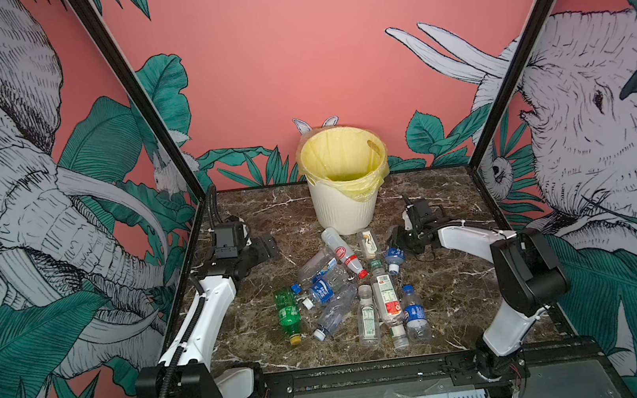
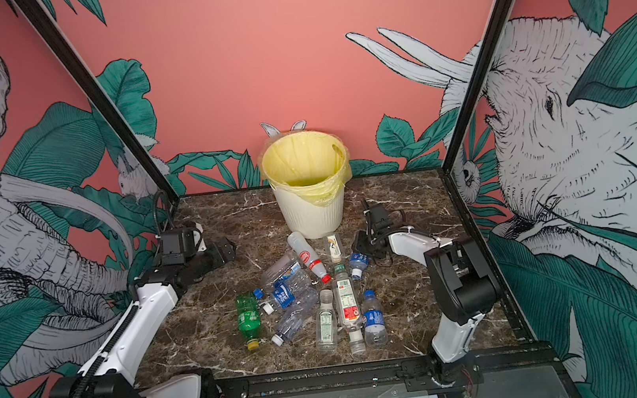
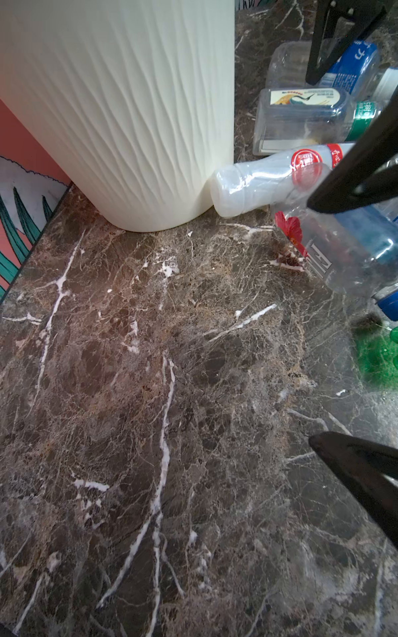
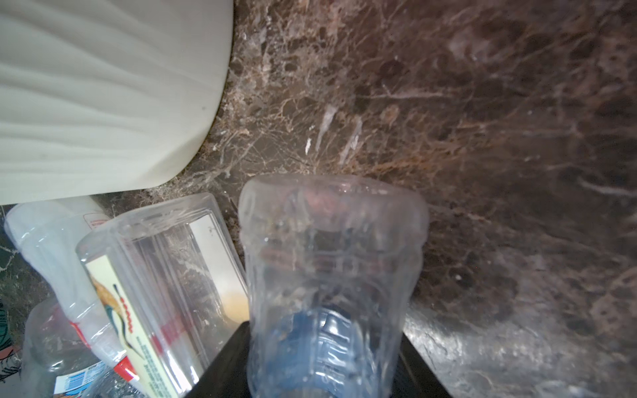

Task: Throw the plastic bottles in the bin
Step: Pick up the plastic bottle from the center of the table.

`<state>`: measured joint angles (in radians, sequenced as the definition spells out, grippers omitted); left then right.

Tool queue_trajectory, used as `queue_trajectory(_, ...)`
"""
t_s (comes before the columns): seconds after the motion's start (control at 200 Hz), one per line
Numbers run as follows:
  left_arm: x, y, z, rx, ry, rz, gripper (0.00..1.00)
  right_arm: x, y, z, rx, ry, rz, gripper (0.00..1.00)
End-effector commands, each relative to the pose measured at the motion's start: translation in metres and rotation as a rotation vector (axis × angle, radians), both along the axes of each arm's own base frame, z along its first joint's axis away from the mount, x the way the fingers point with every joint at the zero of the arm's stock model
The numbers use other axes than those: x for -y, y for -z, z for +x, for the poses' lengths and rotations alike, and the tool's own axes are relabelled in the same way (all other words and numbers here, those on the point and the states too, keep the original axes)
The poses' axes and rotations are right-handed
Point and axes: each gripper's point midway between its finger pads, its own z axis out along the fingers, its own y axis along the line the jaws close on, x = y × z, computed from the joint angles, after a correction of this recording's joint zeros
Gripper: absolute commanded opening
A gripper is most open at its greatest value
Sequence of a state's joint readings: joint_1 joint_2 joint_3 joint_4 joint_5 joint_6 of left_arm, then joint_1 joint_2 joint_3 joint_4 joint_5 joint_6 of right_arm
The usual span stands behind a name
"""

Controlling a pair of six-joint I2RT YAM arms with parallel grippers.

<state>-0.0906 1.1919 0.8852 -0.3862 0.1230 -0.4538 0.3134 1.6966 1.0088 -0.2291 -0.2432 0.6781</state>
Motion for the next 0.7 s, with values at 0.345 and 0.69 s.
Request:
queue_trajectory(0.345,0.000,-0.005,-0.006,0.019,-0.016,-0.036,0.99,0.010,-0.054,0.003,0.138,0.060,0.051,0.52)
queue_trajectory(0.69,0.004,0.002,-0.007,0.003,-0.020,-0.070,0.99,0.004,-0.094,0.002,0.244,0.059,0.142,0.52)
